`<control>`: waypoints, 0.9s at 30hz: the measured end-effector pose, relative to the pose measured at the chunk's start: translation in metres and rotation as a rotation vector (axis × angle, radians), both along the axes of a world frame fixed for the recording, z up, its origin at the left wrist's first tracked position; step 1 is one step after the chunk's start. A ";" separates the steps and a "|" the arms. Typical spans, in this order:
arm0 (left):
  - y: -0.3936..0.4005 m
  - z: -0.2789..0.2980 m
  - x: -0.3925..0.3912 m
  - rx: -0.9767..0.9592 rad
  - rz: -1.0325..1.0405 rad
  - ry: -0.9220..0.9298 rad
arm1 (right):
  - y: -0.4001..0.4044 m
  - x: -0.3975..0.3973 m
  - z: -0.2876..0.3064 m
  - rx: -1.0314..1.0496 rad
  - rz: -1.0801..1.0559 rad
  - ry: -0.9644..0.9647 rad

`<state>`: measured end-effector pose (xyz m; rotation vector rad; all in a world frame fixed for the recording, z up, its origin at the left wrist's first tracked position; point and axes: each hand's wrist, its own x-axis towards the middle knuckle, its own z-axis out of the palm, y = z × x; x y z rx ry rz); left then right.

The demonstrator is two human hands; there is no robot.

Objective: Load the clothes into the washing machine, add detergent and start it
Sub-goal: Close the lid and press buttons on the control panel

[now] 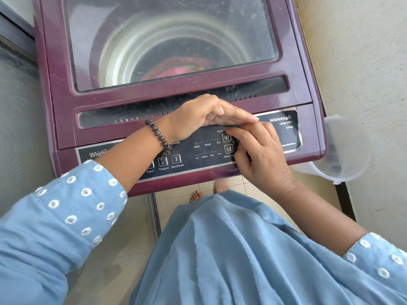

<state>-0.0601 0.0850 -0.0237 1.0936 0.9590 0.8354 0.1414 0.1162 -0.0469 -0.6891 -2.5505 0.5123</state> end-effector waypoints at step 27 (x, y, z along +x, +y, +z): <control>-0.007 0.018 0.013 0.006 0.073 -0.030 | 0.003 0.001 0.011 -0.134 -0.003 0.034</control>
